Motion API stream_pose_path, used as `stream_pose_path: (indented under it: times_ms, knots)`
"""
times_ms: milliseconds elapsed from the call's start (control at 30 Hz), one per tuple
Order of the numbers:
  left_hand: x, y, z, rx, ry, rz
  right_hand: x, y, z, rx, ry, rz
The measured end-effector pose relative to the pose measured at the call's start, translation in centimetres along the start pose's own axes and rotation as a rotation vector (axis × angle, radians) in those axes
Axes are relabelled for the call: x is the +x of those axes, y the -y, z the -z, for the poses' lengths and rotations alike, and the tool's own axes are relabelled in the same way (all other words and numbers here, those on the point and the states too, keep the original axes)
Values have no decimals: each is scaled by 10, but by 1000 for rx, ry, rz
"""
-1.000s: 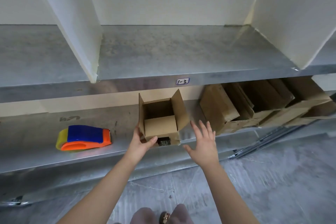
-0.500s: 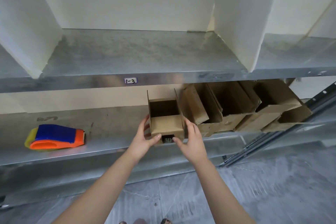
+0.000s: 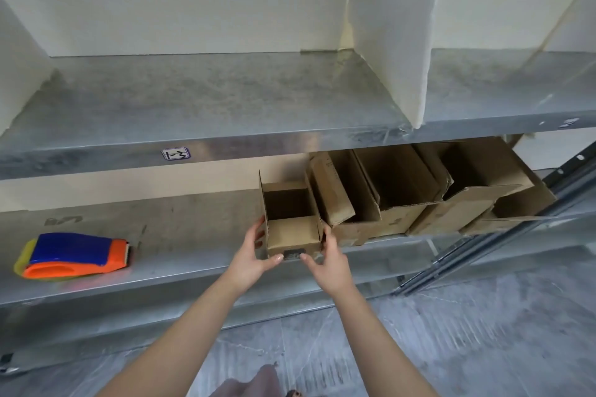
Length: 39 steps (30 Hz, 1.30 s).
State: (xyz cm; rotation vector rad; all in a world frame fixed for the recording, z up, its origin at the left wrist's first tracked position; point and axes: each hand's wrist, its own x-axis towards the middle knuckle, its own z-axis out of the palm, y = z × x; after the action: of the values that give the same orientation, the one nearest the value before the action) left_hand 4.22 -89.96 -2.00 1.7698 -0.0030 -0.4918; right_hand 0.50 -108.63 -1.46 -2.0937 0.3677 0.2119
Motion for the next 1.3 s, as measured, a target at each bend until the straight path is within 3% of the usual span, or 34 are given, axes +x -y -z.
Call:
stream_pose_path:
  times_ms: [200,300,400,567,800,1133,1300]
  knots:
    - [24,13,14,23,97,-26,15,4,-8,78,-93,-95]
    - [18,4,18,88,109,5,7,10,-13,117,-249,-133]
    - [10,2,26,234,52,-22,-5,20,-14,79,-375,-76]
    - [-7,-16,49,600,-63,-201,-36,33,-7,-180,-409,108]
    - [-64,-37,71,1139,-199,-425,-72,60,-19,-494,-299,314]
    - [-190,9,190,1329,-403,-331,-145,134,-130,-828,-70,524]
    - [-248,48,291,1307,-469,-251,-173,186,-230,-827,8,619]
